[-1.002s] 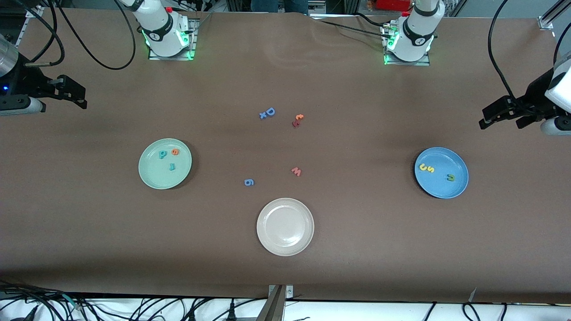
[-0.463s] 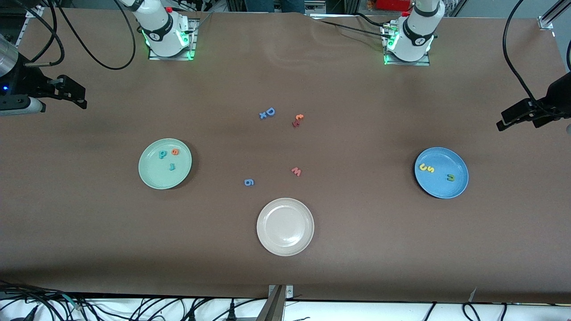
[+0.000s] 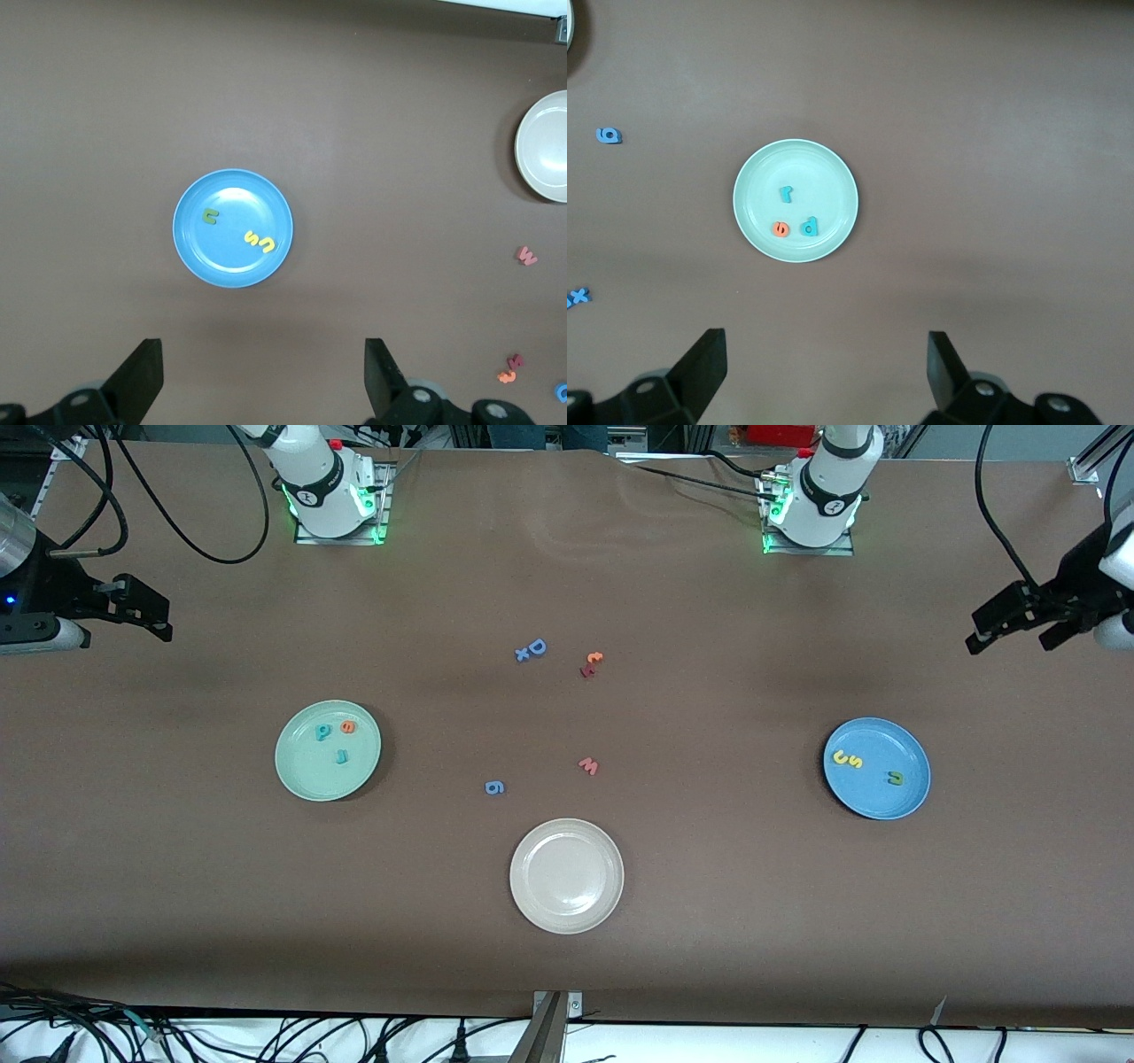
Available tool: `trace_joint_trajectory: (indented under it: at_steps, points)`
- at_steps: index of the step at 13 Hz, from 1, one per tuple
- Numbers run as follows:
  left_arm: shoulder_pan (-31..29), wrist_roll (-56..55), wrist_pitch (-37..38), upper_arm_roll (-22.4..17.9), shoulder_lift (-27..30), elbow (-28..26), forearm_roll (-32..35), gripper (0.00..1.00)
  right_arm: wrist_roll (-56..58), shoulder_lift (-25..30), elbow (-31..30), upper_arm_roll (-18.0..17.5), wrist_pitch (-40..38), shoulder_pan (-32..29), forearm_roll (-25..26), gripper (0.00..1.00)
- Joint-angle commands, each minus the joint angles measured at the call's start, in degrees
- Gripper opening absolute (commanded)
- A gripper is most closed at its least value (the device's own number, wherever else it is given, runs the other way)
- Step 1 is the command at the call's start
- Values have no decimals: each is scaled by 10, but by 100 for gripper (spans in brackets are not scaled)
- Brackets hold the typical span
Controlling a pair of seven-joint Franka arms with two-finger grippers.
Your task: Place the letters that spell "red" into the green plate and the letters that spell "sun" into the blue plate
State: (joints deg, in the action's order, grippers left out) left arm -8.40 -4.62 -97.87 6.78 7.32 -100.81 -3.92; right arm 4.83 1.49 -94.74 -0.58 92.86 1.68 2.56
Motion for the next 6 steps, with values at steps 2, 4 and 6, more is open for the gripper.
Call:
trace_joint_trajectory:
  at_steps: [2,4,6]
  points:
    - [10,-7,-14,-2,20,-28,8,100,0,-2,11,1,-11,2,8,100]
    - [29,-9,-6,-7,18,-23,14,100,0,-2,10,1,-11,2,8,100]
    - [27,0,0,-6,16,-29,15,100,0,-2,10,1,-11,2,8,100]
